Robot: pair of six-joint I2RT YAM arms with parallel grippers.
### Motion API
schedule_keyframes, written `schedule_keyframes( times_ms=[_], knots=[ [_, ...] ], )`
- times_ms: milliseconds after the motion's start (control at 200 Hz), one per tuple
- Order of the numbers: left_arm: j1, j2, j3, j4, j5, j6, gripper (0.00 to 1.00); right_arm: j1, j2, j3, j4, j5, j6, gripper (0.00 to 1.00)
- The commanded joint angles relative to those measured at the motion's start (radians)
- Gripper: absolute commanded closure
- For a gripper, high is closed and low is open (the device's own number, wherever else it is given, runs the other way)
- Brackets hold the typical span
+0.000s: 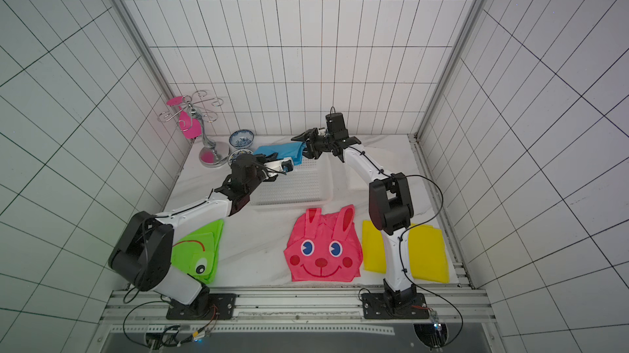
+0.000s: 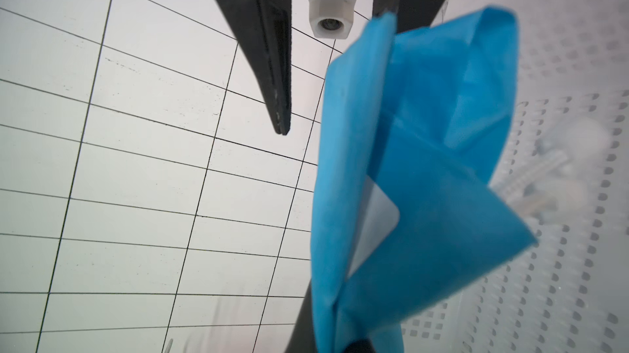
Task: Put the folded raincoat in the basket
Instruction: Place the raincoat in the basket.
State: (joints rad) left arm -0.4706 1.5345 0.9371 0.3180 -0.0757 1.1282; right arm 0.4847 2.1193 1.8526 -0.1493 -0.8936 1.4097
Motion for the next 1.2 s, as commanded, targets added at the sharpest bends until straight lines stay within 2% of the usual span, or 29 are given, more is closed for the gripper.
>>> schedule_keyframes(
  times_ms=[0, 65, 160, 230, 320, 600, 755, 879, 944, 1054, 1109, 1174, 1199],
  knots=[
    [-0.003, -0.054, -0.019, -0.06, -0.006, -0.102, 1.0, 0.012, -0.031, -0.039, -0.074, 0.008, -0.079, 0.6],
    [-0.005, -0.076, -0.031, -0.078, 0.014, -0.158, 1.0, 0.017, -0.032, -0.064, -0.076, 0.018, -0.094, 0.71],
    [-0.016, -0.098, -0.055, -0.114, 0.04, -0.179, 1.0, 0.023, -0.025, -0.111, -0.068, 0.009, -0.09, 0.73],
    [-0.03, -0.097, -0.07, -0.134, 0.026, -0.182, 1.0, 0.024, -0.029, -0.143, -0.045, 0.001, -0.083, 0.7],
    [-0.039, -0.085, -0.078, -0.145, 0.003, -0.189, 1.0, 0.028, -0.044, -0.18, -0.013, 0.009, -0.083, 0.59],
    [-0.044, -0.089, -0.074, -0.203, 0.038, -0.251, 0.97, 0.037, -0.053, -0.209, 0.045, -0.004, -0.026, 0.58],
    [-0.039, -0.102, -0.078, -0.279, 0.054, -0.275, 0.96, 0.05, -0.06, -0.232, 0.124, -0.028, 0.041, 0.52],
    [-0.037, -0.101, -0.082, -0.277, 0.06, -0.299, 0.95, 0.062, -0.068, -0.249, 0.154, -0.025, 0.057, 0.51],
    [-0.037, -0.092, -0.077, -0.28, 0.054, -0.304, 0.94, 0.068, -0.074, -0.253, 0.144, -0.013, 0.04, 0.57],
    [-0.038, -0.084, -0.068, -0.294, 0.059, -0.313, 0.91, 0.069, -0.083, -0.251, 0.072, 0.02, -0.025, 0.77],
    [-0.043, -0.09, -0.057, -0.326, 0.073, -0.32, 0.83, 0.067, -0.082, -0.25, 0.035, 0.024, -0.054, 0.92],
    [-0.07, -0.11, -0.04, -0.401, 0.083, -0.297, 0.69, 0.066, -0.082, -0.256, 0.008, 0.023, -0.08, 1.0],
    [-0.086, -0.124, -0.041, -0.416, 0.081, -0.287, 0.64, 0.065, -0.083, -0.26, -0.003, 0.023, -0.091, 1.0]
  ],
)
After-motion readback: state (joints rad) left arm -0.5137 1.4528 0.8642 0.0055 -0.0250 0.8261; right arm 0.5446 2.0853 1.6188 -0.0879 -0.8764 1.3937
